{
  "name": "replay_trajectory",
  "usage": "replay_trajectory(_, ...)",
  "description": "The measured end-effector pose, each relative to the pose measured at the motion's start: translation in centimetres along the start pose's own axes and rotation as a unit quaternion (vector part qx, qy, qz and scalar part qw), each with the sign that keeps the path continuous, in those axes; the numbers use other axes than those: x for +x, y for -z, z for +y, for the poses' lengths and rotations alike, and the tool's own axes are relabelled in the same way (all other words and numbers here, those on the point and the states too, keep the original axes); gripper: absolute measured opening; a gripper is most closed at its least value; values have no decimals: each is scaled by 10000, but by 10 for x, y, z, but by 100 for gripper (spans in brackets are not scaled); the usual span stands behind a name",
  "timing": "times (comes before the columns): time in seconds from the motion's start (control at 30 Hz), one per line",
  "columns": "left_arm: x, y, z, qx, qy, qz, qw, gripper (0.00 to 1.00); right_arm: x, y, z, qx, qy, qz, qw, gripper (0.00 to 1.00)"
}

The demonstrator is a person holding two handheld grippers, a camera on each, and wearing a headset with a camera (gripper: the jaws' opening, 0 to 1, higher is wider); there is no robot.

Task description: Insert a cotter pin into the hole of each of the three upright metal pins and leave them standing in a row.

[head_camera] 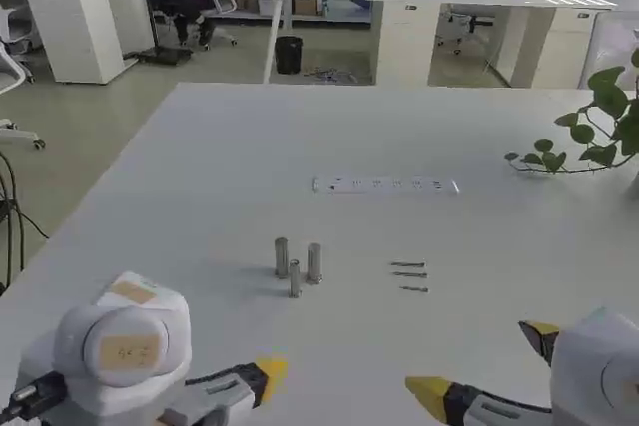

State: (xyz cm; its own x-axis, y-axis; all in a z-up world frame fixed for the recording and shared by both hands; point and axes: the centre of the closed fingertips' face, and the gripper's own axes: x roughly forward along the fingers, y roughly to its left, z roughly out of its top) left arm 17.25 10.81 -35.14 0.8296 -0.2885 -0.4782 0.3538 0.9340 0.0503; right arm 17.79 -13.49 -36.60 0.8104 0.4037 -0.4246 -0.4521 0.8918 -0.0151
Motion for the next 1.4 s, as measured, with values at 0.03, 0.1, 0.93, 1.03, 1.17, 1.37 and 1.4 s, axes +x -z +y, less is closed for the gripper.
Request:
replay_trajectory(0.03, 0, 0, 0, -5, -1, 4, 10000, 86, 0, 0, 0, 17, -15, -4, 10000, 87)
replay_trajectory(0.1, 0, 0, 1, -14, 1, 3, 10000, 86, 0, 0, -1, 8, 13, 0, 10000, 88)
replay_trajectory(0.93, 4, 2, -2, 43, 75, -25, 10000, 86, -2, -4, -7, 83, 58, -65, 9999, 83)
replay_trajectory(1.03, 5, 2, -1, 38, 68, 0, 10000, 86, -1, -3, -7, 56, 52, -26, 10000, 83)
replay_trajectory(1.17, 5, 1, -1, 37, 73, -9, 10000, 86, -1, -2, -7, 28, 50, -1, 10000, 84)
replay_trajectory(1.37, 7, 1, -1, 34, 89, 8, 10000, 86, 0, -3, -6, 44, 10, 2, 10000, 84)
replay_trajectory(1.4, 7, 1, -1, 38, 84, 14, 10000, 87, 0, -3, -6, 37, 9, -1, 10000, 84)
